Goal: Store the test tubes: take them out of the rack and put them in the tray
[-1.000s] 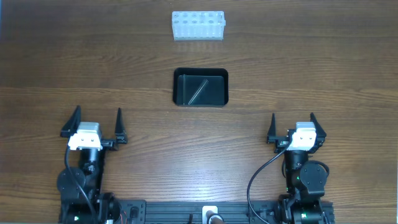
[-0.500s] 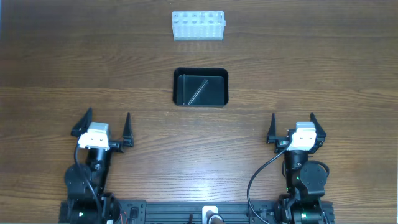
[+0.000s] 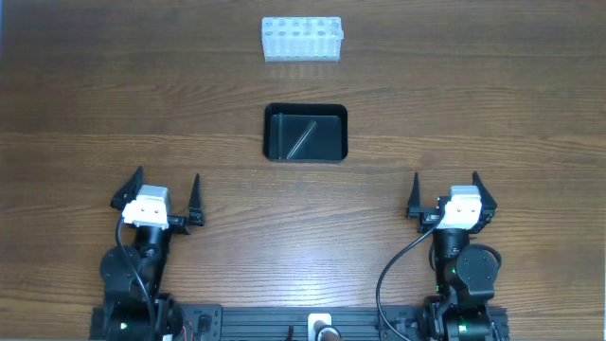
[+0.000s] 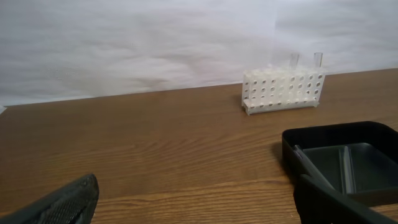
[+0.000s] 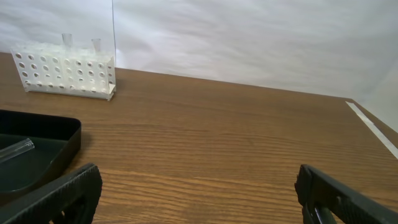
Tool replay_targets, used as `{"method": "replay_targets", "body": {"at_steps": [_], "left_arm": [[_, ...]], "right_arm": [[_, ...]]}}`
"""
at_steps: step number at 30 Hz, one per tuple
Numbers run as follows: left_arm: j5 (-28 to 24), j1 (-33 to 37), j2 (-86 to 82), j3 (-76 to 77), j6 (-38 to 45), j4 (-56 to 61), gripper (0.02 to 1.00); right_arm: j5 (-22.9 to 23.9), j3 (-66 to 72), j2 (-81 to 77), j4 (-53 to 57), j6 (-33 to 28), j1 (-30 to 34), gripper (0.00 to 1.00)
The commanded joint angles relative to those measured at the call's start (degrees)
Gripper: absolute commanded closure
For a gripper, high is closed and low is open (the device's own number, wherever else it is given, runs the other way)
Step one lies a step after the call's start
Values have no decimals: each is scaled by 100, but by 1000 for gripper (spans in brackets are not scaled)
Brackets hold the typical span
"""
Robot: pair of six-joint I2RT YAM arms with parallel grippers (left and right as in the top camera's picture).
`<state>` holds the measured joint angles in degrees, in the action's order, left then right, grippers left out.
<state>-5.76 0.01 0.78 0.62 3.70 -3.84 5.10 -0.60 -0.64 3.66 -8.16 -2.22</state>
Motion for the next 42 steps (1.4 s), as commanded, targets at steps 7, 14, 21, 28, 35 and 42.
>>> {"method": "replay_targets", "body": {"at_steps": [7,14,21,28,35,42], "left_arm": [[0,-22,-50,-28,55,-11,18],[2,-22,-50,-28,55,-11,20],[2,-22,-50,-28,55,-11,18],[2,-22,-50,-28,55,-11,18],[0,-22,-50,-28,55,-11,18],[0,-22,-50,-28,55,-11,18]], "right_arm": [[52,31,20,22,-26,42,9],[52,28,20,22,-26,42,7],[52,31,20,22,-26,42,9],[52,31,20,20,-26,42,7],[48,31,20,17,-24,-2,7],[-79,17,-328,-1276,-4,0,7]]}}
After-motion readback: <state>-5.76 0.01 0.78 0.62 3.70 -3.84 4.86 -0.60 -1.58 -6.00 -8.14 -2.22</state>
